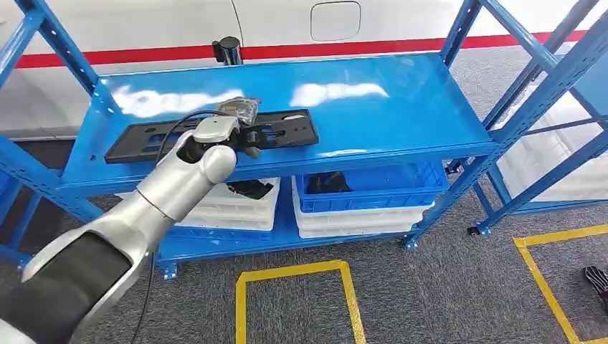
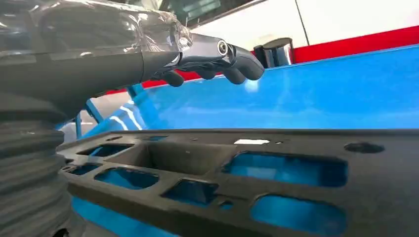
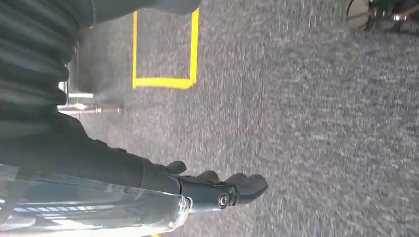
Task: Take the parts from the cabinet and place them on the table.
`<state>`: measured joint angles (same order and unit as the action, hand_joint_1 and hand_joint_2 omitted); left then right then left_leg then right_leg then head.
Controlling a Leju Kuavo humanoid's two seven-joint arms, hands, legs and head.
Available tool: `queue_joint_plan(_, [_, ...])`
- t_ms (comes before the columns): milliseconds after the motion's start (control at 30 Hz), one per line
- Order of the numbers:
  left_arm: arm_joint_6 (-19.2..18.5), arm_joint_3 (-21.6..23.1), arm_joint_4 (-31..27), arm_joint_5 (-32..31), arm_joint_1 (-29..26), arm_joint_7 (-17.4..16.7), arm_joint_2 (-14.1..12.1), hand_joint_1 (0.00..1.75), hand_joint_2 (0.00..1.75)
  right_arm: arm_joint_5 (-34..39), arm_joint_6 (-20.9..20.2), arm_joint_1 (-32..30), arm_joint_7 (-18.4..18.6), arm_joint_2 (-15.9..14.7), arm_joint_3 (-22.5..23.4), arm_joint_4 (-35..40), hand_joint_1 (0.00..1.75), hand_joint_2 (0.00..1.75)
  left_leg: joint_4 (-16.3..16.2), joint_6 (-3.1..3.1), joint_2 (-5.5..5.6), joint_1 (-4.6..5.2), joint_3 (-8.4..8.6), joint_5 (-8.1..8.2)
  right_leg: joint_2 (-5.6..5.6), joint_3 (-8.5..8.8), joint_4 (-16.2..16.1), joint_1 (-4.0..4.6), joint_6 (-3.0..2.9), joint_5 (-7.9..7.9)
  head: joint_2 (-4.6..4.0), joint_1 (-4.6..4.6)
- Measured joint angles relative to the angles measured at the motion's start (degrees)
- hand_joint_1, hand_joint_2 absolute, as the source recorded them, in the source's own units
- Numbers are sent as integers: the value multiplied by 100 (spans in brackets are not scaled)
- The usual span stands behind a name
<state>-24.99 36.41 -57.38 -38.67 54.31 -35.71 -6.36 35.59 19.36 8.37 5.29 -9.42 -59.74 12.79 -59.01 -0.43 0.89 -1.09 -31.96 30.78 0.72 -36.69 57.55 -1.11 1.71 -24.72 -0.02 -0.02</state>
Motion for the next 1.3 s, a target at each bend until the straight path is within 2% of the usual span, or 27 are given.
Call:
queue_joint_plan(100, [198,26,405,114,169,0,164,0,175,-232,-46,117,147,-94,-26,9,0,175,0,0,1,1,0,0,0,0,0,0,2,1,0,0])
queue_joint_plan(267, [302,87,1067,243,421,0,453,0,175,-394,-76,289,245,-284,-85,144,0,175,-1,0,3,1,0,0,-1,1,0,0,3,2,0,0])
queue_joint_plan(467, [416,146,1378,514,505,0,617,0,175,-619,-52,332,258,-398,-140,291,0,175,0,0,-3,-1,-2,0,-1,0,2,0,3,1,0,-2])
queue_joint_plan(600, [591,269,1491,678,500,0,623,0,175,-741,-52,408,217,-376,-142,367,0,175,1,0,-26,-2,-1,0,1,0,2,0,3,1,0,-4])
queue_joint_plan(833, [630,417,1666,671,505,0,616,0,175,-927,-131,430,239,-330,-144,417,0,175,1,0,-41,-1,3,0,5,0,4,0,4,1,0,-4])
queue_joint_plan(1300, [307,533,2162,228,729,0,724,0,175,-1189,-188,536,383,-387,-144,463,0,175,1,0,-56,-1,5,1,16,-1,4,0,4,1,0,-4])
